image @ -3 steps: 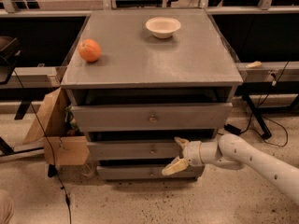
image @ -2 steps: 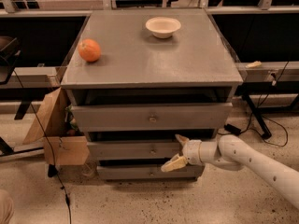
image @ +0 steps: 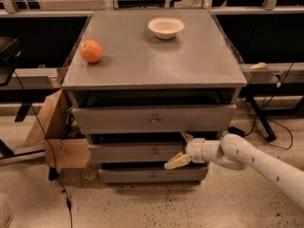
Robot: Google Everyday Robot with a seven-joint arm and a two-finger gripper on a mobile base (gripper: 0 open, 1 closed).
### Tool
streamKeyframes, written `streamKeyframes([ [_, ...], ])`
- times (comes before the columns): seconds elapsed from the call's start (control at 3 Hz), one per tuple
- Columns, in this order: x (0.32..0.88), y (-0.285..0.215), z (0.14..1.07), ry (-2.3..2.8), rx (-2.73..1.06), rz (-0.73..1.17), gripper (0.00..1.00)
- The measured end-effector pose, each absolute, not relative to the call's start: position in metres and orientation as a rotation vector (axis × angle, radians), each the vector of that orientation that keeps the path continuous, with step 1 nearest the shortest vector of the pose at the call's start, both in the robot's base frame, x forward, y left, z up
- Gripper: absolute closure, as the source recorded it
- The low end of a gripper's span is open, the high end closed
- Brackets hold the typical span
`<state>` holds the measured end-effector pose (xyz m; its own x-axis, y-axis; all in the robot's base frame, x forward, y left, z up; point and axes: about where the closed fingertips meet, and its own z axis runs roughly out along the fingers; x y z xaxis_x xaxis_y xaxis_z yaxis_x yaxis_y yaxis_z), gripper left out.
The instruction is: Open middle drawer
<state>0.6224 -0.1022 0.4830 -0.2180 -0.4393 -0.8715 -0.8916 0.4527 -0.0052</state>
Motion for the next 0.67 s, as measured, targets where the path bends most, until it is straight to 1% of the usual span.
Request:
streamKeyframes([
  [0.67, 0.646, -0.116, 0.459, 1.959, -1.162, 0.510, 0.00],
])
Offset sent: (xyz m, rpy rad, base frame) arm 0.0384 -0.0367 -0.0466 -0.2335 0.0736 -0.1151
